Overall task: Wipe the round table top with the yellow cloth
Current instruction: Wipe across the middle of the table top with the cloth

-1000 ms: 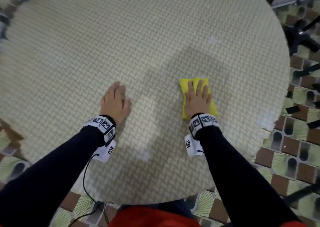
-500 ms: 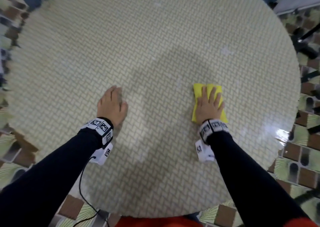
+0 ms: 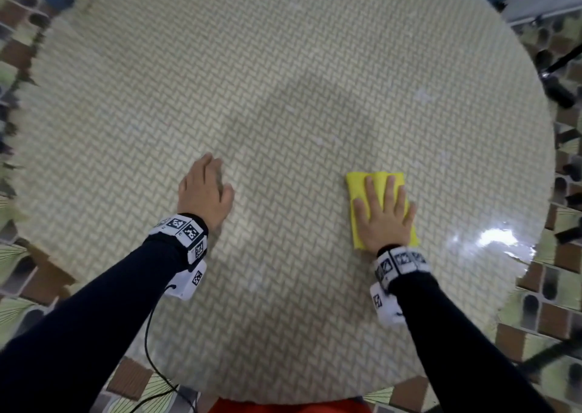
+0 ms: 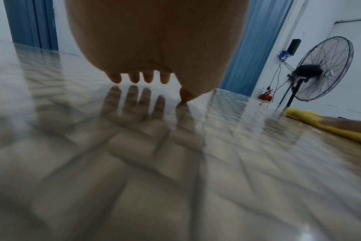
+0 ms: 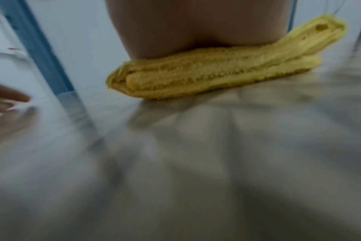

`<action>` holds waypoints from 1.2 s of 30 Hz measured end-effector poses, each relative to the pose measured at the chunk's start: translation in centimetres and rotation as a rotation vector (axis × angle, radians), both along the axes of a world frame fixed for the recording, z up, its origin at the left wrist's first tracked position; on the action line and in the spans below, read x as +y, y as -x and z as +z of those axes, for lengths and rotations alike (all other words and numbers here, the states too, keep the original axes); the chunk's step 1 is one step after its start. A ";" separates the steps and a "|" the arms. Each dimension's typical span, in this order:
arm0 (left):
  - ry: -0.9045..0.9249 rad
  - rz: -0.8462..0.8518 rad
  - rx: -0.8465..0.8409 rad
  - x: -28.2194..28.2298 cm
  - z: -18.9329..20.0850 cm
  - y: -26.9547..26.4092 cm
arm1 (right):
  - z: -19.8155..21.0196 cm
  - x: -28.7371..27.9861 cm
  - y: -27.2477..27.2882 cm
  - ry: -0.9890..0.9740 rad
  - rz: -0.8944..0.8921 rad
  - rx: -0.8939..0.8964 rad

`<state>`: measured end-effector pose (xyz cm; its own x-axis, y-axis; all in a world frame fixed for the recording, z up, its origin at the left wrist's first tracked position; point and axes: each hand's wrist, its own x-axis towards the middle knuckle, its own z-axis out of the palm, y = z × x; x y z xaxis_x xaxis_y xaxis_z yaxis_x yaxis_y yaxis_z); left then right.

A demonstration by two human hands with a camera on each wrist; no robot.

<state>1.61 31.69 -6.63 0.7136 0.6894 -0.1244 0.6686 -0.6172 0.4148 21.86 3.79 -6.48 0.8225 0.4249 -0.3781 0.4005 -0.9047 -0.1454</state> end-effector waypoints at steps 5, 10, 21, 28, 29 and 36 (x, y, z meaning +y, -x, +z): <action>-0.026 -0.020 0.009 0.1 -0.1 0.2 | -0.4 7.3 -3.9 -0.015 -0.051 0.020; -0.025 -0.014 0.017 0.1 -0.3 0.1 | -0.5 8.0 2.4 -0.047 0.324 0.028; -0.001 0.042 0.028 -0.1 -0.3 0.2 | -0.2 4.9 -4.4 0.022 -0.040 0.032; -0.018 0.024 0.021 -0.3 -0.2 -0.3 | -0.5 8.4 0.9 -0.018 0.301 0.036; -0.018 0.019 0.020 -0.2 -0.2 -0.5 | -0.3 7.1 2.2 -0.031 0.342 0.037; -0.021 0.027 -0.025 0.7 0.1 -1.4 | 0.0 1.3 -0.6 -0.011 0.126 0.018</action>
<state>3.00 32.44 -6.51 0.6976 0.7105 -0.0919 0.6745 -0.6081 0.4188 22.42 5.09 -6.49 0.7554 0.5286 -0.3872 0.5080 -0.8457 -0.1634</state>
